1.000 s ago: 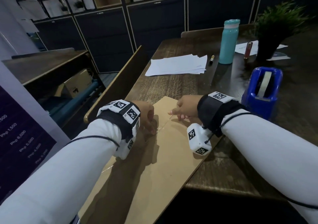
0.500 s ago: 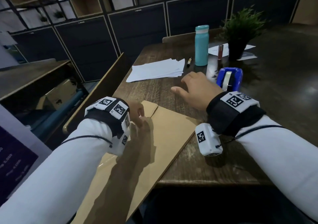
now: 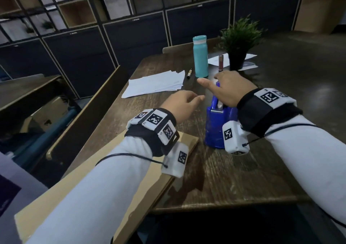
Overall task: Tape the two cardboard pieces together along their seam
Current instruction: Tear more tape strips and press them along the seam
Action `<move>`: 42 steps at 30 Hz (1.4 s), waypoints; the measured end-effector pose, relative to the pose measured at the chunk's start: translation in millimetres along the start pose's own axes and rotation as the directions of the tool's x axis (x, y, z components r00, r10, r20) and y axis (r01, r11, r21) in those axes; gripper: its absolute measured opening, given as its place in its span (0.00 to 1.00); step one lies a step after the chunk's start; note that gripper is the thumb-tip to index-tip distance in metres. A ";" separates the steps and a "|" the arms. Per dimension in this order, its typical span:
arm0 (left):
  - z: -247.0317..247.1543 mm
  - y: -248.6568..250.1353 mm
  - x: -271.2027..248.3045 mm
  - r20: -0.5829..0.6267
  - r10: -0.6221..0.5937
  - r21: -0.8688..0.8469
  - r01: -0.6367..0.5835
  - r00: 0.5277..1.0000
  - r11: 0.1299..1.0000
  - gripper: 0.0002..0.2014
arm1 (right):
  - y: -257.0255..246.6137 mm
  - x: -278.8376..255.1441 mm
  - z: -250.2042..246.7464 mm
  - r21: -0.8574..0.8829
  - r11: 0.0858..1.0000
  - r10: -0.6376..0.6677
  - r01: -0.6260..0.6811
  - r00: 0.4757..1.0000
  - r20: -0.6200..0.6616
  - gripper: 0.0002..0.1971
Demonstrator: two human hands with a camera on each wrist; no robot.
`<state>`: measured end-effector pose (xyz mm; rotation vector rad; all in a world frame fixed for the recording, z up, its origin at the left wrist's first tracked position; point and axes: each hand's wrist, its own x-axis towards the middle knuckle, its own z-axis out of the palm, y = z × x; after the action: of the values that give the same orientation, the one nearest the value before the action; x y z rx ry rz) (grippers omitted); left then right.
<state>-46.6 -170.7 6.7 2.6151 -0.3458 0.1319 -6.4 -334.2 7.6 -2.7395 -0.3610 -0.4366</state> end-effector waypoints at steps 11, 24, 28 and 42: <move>23.2 26.7 11.9 0.109 -0.152 -0.235 0.174 0.982 0.956 0.22 | 30.0 19.9 10.1 0.048 0.992 0.108 -0.115 0.985 0.138 0.34; 23.2 32.8 17.7 0.239 -0.315 -0.402 0.389 0.919 0.829 0.23 | 30.4 9.0 9.2 0.046 0.986 0.154 -0.163 0.974 0.165 0.48; 24.2 33.8 18.1 0.236 -0.312 -0.483 0.390 0.920 0.784 0.14 | 33.9 7.8 9.7 0.048 0.987 0.141 -0.150 0.978 0.153 0.47; 12.6 24.4 3.7 0.246 -0.283 -0.638 0.375 0.927 0.672 0.14 | 21.6 9.2 -0.8 -0.036 0.983 0.186 -0.182 0.956 0.228 0.49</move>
<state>-49.2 -198.2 7.6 1.9008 0.0567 -0.2514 8.3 -352.3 5.2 -2.8113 -0.1564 -0.0713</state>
